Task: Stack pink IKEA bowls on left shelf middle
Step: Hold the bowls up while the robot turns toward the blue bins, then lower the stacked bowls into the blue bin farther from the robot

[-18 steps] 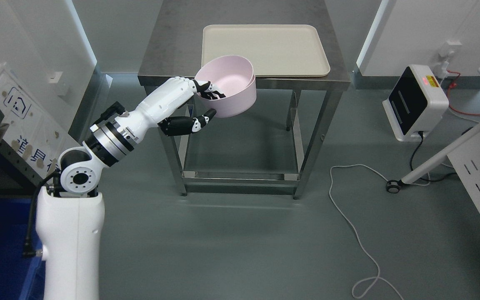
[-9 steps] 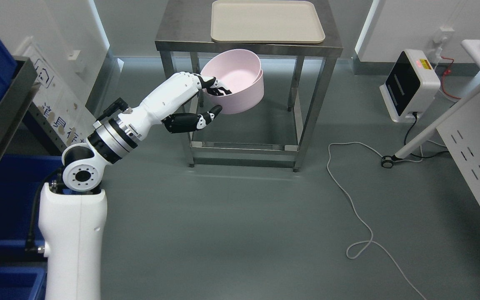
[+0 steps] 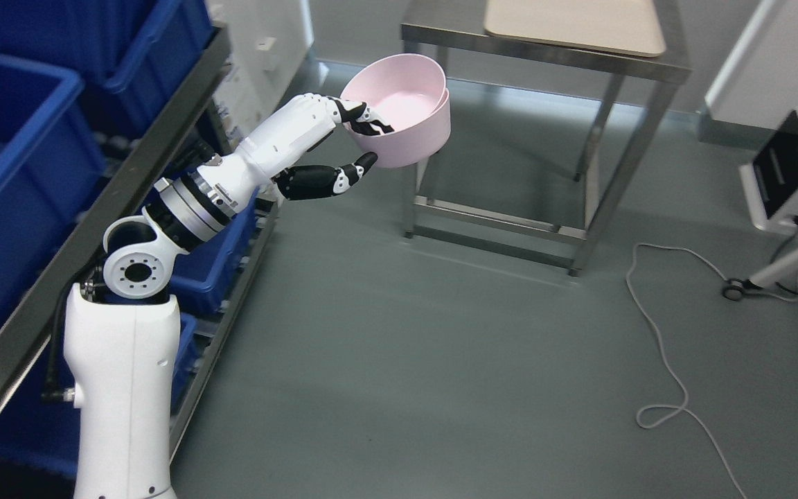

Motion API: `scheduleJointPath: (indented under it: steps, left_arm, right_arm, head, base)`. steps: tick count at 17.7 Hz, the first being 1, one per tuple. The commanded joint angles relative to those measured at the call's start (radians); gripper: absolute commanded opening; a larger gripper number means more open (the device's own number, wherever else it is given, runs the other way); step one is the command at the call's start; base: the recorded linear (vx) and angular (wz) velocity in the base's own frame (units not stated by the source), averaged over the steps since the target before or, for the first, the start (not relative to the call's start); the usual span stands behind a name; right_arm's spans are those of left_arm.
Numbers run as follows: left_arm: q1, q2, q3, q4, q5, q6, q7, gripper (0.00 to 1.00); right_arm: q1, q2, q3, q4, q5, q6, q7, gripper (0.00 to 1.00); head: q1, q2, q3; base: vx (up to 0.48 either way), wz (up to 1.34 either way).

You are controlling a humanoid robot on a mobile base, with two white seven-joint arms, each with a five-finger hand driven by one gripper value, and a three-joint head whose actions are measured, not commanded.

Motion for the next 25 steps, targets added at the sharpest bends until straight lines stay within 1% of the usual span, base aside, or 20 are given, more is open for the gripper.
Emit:
scheduleJointPath:
  steps: [1,4,6,14,17,19,20,22,25]
  left_arm:
    - [-0.139,0.017,-0.066,-0.004,0.023,0.036,0.004,0.06]
    - [-0.199,0.017,-0.077,-0.004,0.023,0.142,0.046,0.06]
    - [-0.222,0.017,-0.075,-0.004,0.022,0.190,0.047,0.06]
    - [-0.296,0.017,-0.066,-0.001,0.012,0.280,0.047,0.06]
    - [-0.373,0.017,-0.078,0.002,0.011,0.363,0.047,0.07]
    - [-0.399,0.017,-0.086,0.010,-0.036,0.455,0.032,0.07]
    - [-0.396,0.017,-0.089,0.022,-0.059,0.481,0.020,0.07]
    - [-0.373,0.017,-0.139,0.062,-0.096,0.485,-0.017,0.07]
    - [-0.309,0.017,-0.175,0.132,-0.129,0.471,-0.022,0.07]
  right_arm:
    - [0.000,-0.017,-0.009,0.000,0.008,0.001,-0.001,1.00]
    - [0.000,-0.017,-0.009,0.000,0.008,0.001,-0.001,1.00]
    - [0.000,-0.017,-0.009,0.000,0.008,0.001,-0.001,1.00]
    - [0.000,-0.017,-0.009,0.000,0.008,0.001,-0.001,1.00]
    - [0.000,-0.017,-0.009,0.000,0.008,0.001,-0.001,1.00]
    - [0.000,-0.017,-0.009,0.000,0.008,0.001,-0.001,1.00]
    - [0.000,-0.017,-0.011,0.000,0.008,0.001,0.001,1.00]
    - [0.000,-0.017,-0.009,0.000,0.008,0.001,-0.001,1.00]
    - [0.000,-0.017,-0.009,0.000,0.008,0.001,-0.001,1.00]
  head:
    - [0.0000,0.000,0.000]
    - [0.0000,0.000,0.000]
    - [0.0000,0.000,0.000]
    - [0.0000,0.000,0.000]
    - [0.0000,0.000,0.000]
    - [0.0000,0.000,0.000]
    - [0.0000,0.000,0.000]
    - [0.0000,0.000,0.000]
    - [0.0000,0.000,0.000]
  base:
    - [-0.288,0.72]
    - [-0.283,0.91]
    - [-0.252,1.08]
    - [-0.190,1.19]
    - [-0.078,0.82]
    - [-0.034,0.53]
    - [-0.021,0.45]
    - [-0.011,0.34]
    - [-0.008,0.07]
